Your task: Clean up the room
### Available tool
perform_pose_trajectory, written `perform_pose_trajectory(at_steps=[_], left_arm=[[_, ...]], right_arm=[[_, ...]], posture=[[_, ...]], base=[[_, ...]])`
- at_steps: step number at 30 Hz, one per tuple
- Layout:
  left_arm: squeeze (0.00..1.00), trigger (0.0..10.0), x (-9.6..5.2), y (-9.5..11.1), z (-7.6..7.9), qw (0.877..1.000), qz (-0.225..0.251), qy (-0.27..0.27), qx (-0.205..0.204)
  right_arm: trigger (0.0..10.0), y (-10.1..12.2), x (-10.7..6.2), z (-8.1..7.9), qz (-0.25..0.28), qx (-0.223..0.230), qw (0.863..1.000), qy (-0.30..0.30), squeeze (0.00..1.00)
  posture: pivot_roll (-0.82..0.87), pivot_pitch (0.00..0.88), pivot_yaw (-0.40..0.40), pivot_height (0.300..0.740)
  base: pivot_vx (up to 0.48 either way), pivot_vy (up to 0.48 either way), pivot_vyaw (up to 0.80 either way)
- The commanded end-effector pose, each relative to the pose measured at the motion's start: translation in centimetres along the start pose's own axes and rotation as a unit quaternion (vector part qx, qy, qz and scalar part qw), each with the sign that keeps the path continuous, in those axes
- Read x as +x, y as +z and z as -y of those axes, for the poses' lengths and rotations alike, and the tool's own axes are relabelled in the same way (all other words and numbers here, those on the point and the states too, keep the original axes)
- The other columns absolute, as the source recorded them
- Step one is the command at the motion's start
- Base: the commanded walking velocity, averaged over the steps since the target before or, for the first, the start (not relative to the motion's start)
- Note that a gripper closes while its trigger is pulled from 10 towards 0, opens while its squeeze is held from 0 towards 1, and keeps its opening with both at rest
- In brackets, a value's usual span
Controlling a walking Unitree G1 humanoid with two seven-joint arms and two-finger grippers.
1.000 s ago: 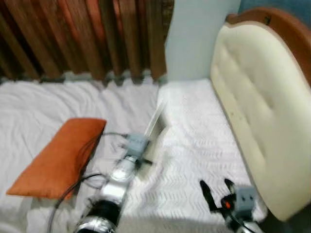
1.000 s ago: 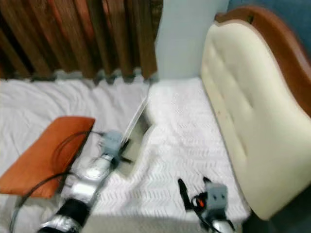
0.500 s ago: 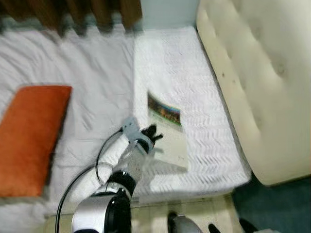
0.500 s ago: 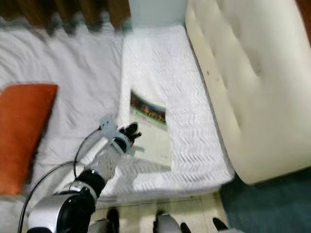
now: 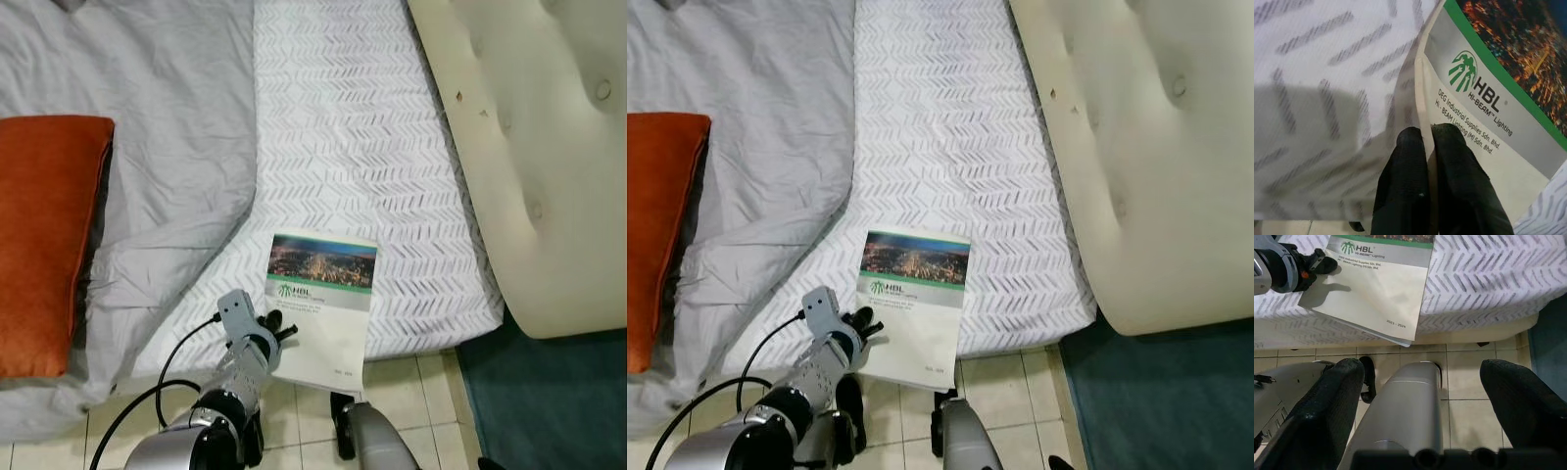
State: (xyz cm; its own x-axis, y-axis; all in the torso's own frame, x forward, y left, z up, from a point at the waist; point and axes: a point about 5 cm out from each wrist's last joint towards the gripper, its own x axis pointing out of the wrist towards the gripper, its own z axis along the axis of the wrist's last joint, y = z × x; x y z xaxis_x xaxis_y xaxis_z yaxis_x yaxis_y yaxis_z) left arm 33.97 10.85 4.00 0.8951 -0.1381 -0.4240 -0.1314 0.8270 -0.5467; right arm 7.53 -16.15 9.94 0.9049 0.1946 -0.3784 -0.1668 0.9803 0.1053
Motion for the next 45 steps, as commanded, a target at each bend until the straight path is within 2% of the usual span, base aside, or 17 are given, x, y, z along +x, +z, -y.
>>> perform_pose_trajectory(at_steps=[1, 2, 4, 8, 10, 11, 17, 19, 22, 23, 26, 31, 32, 33, 40, 45], left_arm=[[0.00, 10.0, 0.0, 1.7, -0.9, 0.998, 0.038, 0.032, -0.027], [0.00, 10.0, 0.1, 2.1, -0.6, 0.998, 0.045, 0.032, -0.039], [0.00, 10.0, 0.4, 3.0, 0.5, 0.993, 0.063, 0.025, -0.095], [0.00, 10.0, 0.5, 3.0, 1.2, 0.989, 0.066, 0.027, -0.127], [0.00, 10.0, 0.6, 2.5, 2.3, 0.986, 0.060, 0.022, -0.152], [0.00, 10.0, 0.6, 2.5, 2.3, 0.986, 0.060, 0.022, -0.152], [0.00, 10.0, 0.8, 1.2, 6.3, 0.991, 0.022, -0.029, -0.126], [0.00, 10.0, 0.8, 1.2, 6.6, 0.991, 0.020, -0.036, -0.126], [0.00, 10.0, 0.8, 0.6, 8.4, 0.991, 0.006, -0.058, -0.121], [0.00, 10.0, 0.8, 0.6, 8.4, 0.991, 0.006, -0.058, -0.121], [0.00, 10.0, 0.7, 0.4, 9.7, 0.991, -0.001, -0.074, -0.113], [0.00, 10.0, 0.6, 0.1, 10.9, 0.987, -0.009, -0.082, -0.135], [0.60, 10.0, 0.5, -0.1, 11.2, 0.987, -0.013, -0.084, -0.134], [1.00, 10.0, 0.4, -0.5, 11.5, 0.987, -0.020, -0.084, -0.135], [1.00, 10.0, 0.2, -0.9, 12.5, 0.984, -0.026, -0.099, -0.145], [1.00, 10.0, -0.3, -3.0, 13.1, 0.986, -0.054, -0.120, -0.105]], right_arm=[[10.0, -0.7, -0.1, 0.0, -0.023, 0.005, 1.000, -0.003, 0.00], [10.0, -0.7, 0.0, 0.0, -0.023, 0.005, 1.000, -0.003, 0.00], [10.0, -0.7, 0.2, -0.1, -0.022, 0.006, 1.000, -0.001, 0.00], [10.0, -0.7, 0.3, -0.2, -0.021, 0.007, 1.000, -0.002, 0.00], [10.0, -0.8, 0.4, -0.3, -0.019, 0.009, 1.000, -0.005, 0.00], [10.0, -0.8, 0.4, -0.3, -0.019, 0.009, 1.000, -0.005, 0.00], [10.0, -0.7, 0.3, -0.4, -0.014, 0.013, 1.000, -0.018, 0.00], [10.0, -0.7, 0.3, -0.4, -0.014, 0.013, 1.000, -0.018, 0.00], [10.0, -0.7, 0.3, -0.6, -0.014, 0.015, 1.000, -0.019, 0.00], [10.0, -0.7, 0.3, -0.6, -0.014, 0.015, 1.000, -0.019, 0.00], [10.0, -0.7, 0.2, -0.8, -0.013, 0.016, 1.000, -0.021, 0.00], [10.0, -0.9, 0.1, -0.9, -0.015, 0.017, 0.999, -0.024, 0.00], [10.0, -0.9, 0.1, -1.0, -0.015, 0.018, 0.999, -0.023, 0.00], [10.0, -0.9, 0.2, -1.1, -0.014, 0.018, 0.999, -0.023, 0.00], [10.0, -1.0, 0.6, -0.9, -0.012, 0.017, 1.000, -0.024, 0.00], [10.0, -1.0, 1.9, -0.7, -0.001, 0.012, 1.000, -0.015, 0.00]], posture=[[-0.42, 0.597, -0.076, 0.740], [-0.41, 0.595, -0.075, 0.740], [-0.41, 0.587, -0.070, 0.740], [-0.42, 0.579, -0.061, 0.740], [-0.42, 0.573, -0.057, 0.740], [-0.42, 0.573, -0.057, 0.740], [-0.44, 0.562, -0.037, 0.740], [-0.44, 0.564, -0.035, 0.740], [-0.45, 0.564, -0.033, 0.740], [-0.45, 0.564, -0.033, 0.740], [-0.46, 0.564, -0.032, 0.740], [-0.46, 0.559, -0.028, 0.740], [-0.46, 0.558, -0.029, 0.740], [-0.46, 0.554, -0.027, 0.740], [-0.46, 0.542, -0.022, 0.740], [-0.42, 0.494, -0.018, 0.740]], base=[[0.000, 0.000, 0.00], [0.000, 0.000, 0.00], [0.000, 0.000, 0.00], [0.000, 0.000, 0.00], [0.000, 0.000, 0.00], [0.000, 0.000, 0.00], [0.000, 0.000, 0.00], [0.000, 0.000, 0.00], [0.000, 0.000, 0.00], [0.000, 0.000, 0.00], [0.000, 0.000, 0.00], [0.000, 0.000, 0.00], [0.000, 0.000, 0.00], [0.000, 0.000, 0.00], [0.000, 0.000, 0.00], [0.000, 0.000, 0.00]])
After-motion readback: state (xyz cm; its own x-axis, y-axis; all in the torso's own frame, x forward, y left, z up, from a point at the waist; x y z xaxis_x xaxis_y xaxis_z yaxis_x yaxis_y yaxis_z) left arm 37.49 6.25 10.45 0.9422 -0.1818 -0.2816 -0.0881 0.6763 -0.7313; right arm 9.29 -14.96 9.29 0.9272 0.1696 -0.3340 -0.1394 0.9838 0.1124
